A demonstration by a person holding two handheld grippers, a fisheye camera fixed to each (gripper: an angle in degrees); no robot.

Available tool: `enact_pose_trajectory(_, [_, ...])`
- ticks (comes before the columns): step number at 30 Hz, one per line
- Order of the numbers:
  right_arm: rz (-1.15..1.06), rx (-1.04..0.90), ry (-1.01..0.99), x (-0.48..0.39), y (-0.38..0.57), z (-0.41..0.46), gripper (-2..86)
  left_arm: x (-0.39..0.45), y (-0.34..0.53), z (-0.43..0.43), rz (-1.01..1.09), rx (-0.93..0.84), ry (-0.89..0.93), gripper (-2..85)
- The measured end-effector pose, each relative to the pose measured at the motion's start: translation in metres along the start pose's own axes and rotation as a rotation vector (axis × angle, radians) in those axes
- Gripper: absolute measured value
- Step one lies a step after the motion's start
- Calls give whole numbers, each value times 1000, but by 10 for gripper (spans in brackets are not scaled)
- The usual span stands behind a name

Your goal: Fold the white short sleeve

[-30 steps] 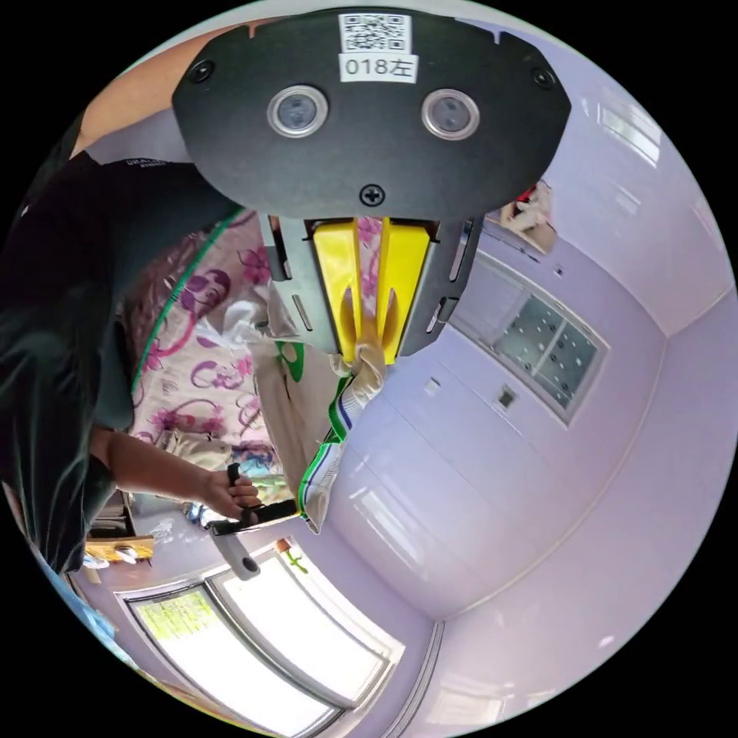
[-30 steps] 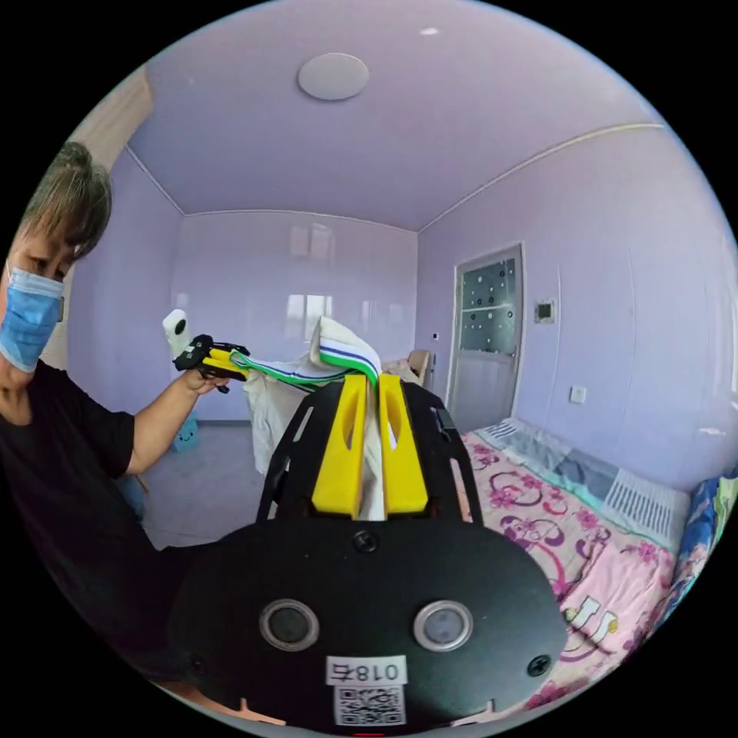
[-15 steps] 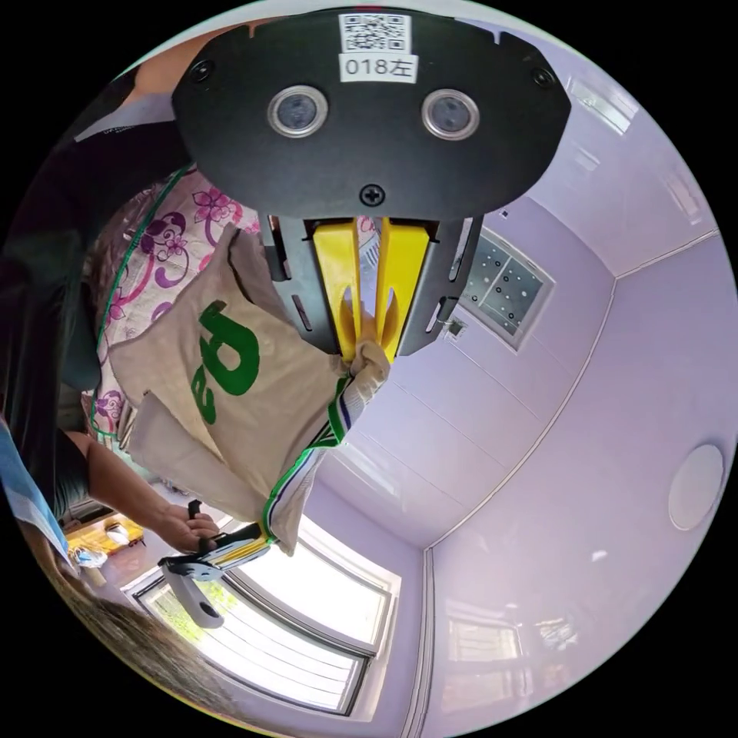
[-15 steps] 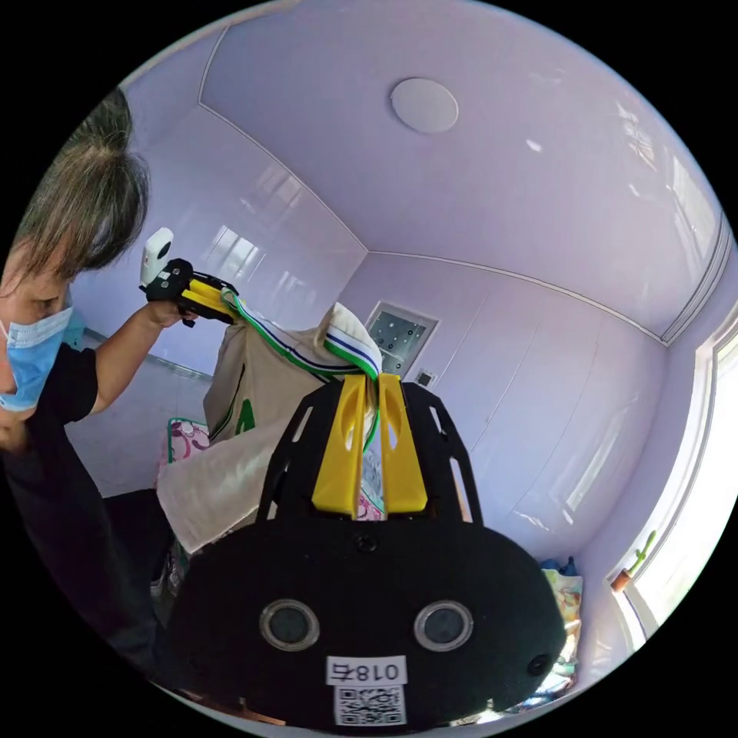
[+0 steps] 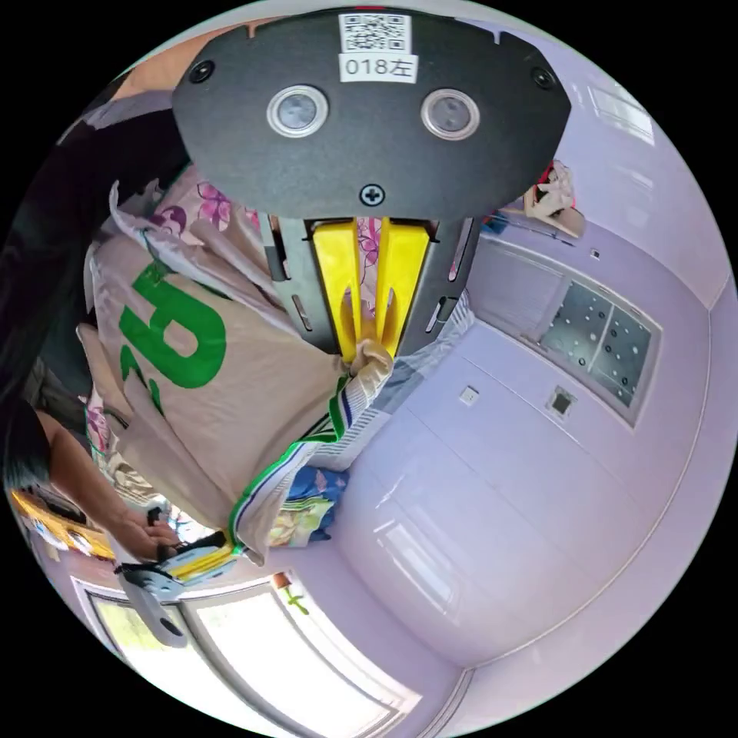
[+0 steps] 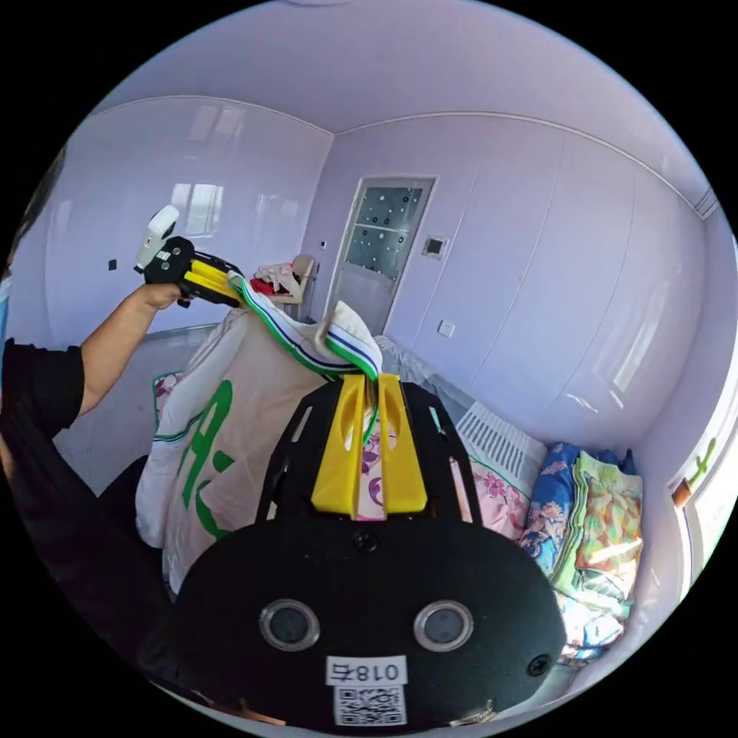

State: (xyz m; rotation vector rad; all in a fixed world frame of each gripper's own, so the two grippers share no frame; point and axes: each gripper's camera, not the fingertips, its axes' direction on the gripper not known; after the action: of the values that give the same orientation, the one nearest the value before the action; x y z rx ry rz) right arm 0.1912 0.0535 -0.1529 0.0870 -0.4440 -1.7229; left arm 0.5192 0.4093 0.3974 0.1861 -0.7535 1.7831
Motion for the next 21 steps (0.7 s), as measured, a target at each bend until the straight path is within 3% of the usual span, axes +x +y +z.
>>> enact_pose_trajectory(3, [131,-142,39,65,-25,126,47,-72,-42,165,-198,-142,-36,49])
enact_pose_trajectory(4, [202,-226,42,92,-33,179,64,-95,-46,230,-303,-270,-58,89])
enact_pose_trajectory(5, [246,-275,37,106,-34,205,76,-109,-36,287,-425,-422,-36,119])
enact_pose_trajectory(7, [426,-442,39,149,-13,279,108,-113,-5,335,-594,-476,73,141])
enact_pose_trajectory(12, [478,-459,83,178,65,291,103,-67,122,362,-816,-294,220,151])
enact_pose_trajectory(17, [677,-400,-214,172,206,257,92,69,292,358,-1010,-191,449,160])
enact_pose_trajectory(21, [994,-332,-395,138,324,240,106,164,342,348,-1143,-107,484,164])
